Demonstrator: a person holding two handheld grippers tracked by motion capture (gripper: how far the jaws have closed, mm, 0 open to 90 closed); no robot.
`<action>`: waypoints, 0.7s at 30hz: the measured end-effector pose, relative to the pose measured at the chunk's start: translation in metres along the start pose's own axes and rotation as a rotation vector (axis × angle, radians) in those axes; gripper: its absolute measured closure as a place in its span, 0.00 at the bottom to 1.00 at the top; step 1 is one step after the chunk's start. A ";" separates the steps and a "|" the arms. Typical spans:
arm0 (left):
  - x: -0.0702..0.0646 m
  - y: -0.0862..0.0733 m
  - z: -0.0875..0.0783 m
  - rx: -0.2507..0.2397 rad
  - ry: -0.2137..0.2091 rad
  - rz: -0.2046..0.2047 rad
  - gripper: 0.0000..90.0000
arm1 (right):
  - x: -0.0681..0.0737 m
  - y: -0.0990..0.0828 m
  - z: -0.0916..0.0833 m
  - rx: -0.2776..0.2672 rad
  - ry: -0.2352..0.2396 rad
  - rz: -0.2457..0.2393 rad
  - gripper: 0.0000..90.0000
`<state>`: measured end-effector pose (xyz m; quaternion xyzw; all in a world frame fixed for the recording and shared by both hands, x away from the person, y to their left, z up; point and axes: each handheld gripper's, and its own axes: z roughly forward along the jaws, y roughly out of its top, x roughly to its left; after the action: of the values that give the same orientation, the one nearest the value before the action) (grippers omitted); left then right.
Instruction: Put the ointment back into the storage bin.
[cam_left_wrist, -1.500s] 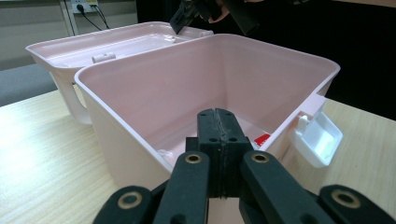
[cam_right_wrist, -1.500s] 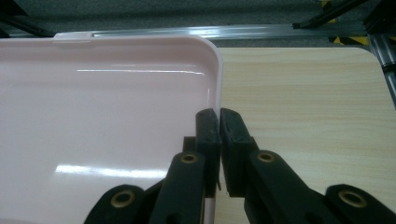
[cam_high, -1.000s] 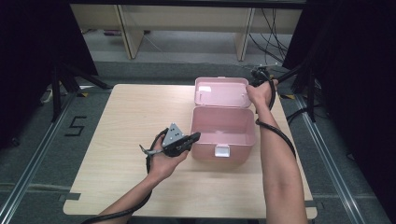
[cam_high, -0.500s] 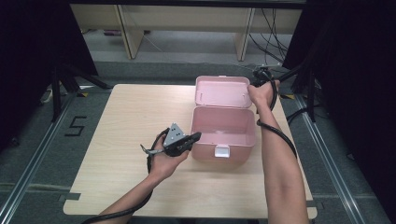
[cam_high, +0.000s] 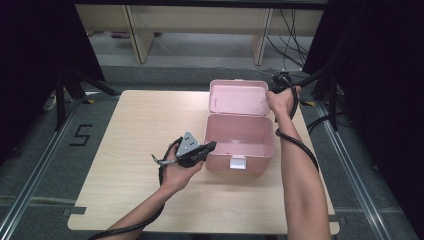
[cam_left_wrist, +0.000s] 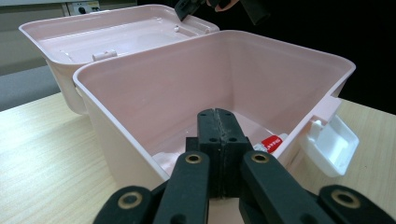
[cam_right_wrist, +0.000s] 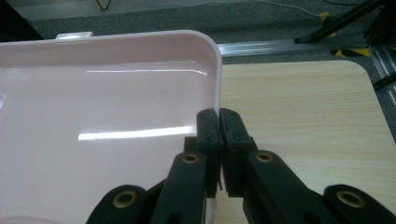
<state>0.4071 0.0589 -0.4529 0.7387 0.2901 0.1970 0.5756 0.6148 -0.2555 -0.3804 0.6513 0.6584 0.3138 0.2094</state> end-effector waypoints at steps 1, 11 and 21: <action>0.000 0.000 0.000 0.001 0.000 0.000 1.00 | 0.001 -0.001 -0.001 0.001 0.004 0.022 0.99; 0.001 -0.001 0.003 0.006 -0.003 -0.015 1.00 | 0.000 -0.001 -0.005 -0.026 0.013 0.014 0.99; 0.002 -0.001 0.005 0.004 0.009 -0.001 1.00 | 0.001 -0.002 -0.008 -0.031 0.020 0.032 0.99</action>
<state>0.4115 0.0568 -0.4555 0.7389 0.2935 0.1994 0.5729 0.6081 -0.2558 -0.3763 0.6552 0.6450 0.3338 0.2079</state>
